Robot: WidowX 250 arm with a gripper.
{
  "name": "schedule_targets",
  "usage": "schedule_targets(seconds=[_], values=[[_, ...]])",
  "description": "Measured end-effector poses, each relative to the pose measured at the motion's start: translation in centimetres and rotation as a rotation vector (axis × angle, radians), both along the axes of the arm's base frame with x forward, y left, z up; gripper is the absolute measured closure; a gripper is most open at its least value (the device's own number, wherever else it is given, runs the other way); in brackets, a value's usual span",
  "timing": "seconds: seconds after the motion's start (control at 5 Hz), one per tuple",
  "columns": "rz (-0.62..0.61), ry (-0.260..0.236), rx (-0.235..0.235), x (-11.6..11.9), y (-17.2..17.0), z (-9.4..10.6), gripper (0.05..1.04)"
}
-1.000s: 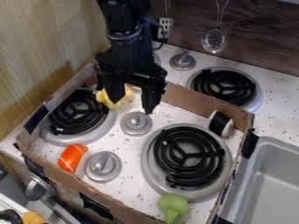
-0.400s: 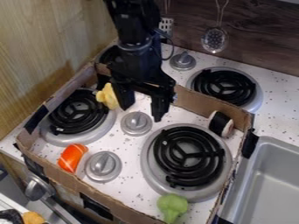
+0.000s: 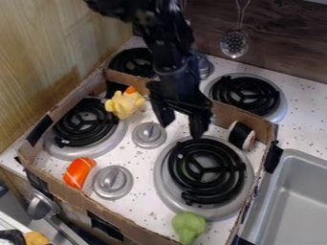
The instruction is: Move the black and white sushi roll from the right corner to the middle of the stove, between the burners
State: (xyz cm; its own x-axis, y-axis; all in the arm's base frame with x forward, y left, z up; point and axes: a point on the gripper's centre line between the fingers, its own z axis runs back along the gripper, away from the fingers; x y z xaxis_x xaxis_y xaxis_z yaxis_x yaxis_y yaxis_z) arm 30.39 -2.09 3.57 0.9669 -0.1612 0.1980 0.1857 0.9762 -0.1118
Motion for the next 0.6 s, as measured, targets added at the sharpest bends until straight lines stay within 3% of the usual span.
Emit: schedule_targets(seconds=[0.2, 0.6], values=[[-0.069, -0.047, -0.015, 2.0, -0.9, -1.0, 0.085], [-0.094, -0.067, -0.047, 3.5, -2.2, -1.1, 0.085]])
